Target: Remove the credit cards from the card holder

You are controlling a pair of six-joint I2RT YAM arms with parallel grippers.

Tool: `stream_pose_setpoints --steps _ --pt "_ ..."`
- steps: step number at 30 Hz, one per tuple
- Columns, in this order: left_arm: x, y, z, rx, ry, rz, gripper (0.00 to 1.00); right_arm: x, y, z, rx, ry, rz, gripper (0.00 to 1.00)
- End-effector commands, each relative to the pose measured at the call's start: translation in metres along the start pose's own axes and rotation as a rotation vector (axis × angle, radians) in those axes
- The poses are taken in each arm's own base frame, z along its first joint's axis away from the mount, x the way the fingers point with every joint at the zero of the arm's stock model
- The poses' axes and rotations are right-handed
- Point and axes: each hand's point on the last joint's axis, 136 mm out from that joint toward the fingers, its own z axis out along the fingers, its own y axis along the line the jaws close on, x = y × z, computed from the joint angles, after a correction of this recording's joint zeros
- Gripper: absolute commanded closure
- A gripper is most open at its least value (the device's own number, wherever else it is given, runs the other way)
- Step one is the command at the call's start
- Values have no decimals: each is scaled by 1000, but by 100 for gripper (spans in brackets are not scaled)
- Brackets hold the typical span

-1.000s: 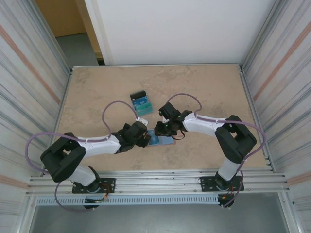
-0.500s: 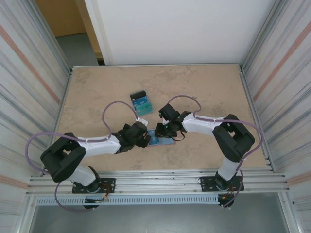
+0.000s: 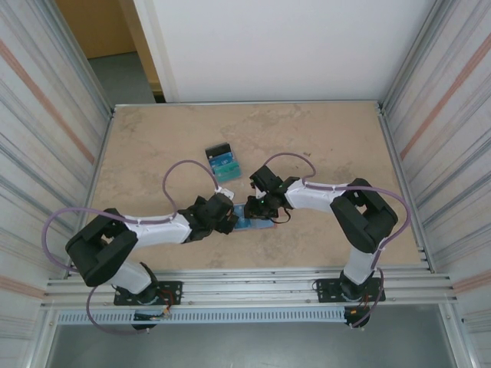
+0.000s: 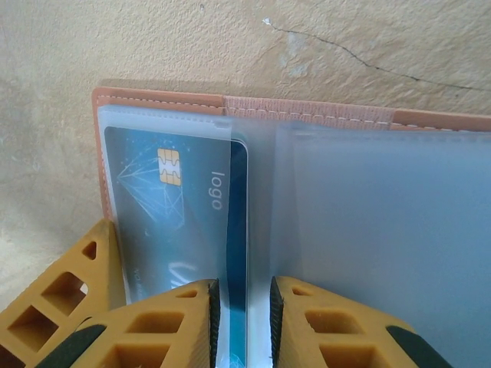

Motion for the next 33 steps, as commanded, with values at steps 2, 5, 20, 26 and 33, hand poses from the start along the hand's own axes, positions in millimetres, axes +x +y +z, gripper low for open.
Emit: stream_pose_setpoints --steps 2,5,20,26,33 --pt "-3 1 -1 -26 2 -10 1 5 4 3 -16 18 -9 75" --pt "-1 2 0 -34 11 -10 1 2 6 -4 -19 -1 -13 76" --pt "3 8 -1 -59 26 -2 1 1 10 -13 -22 -40 -25 77" --pt "3 6 0 -56 28 0 1 2 7 -4 -17 -25 -17 77" --pt "2 7 0 -57 27 -2 1 3 -2 -1 4 -20 -3 76"
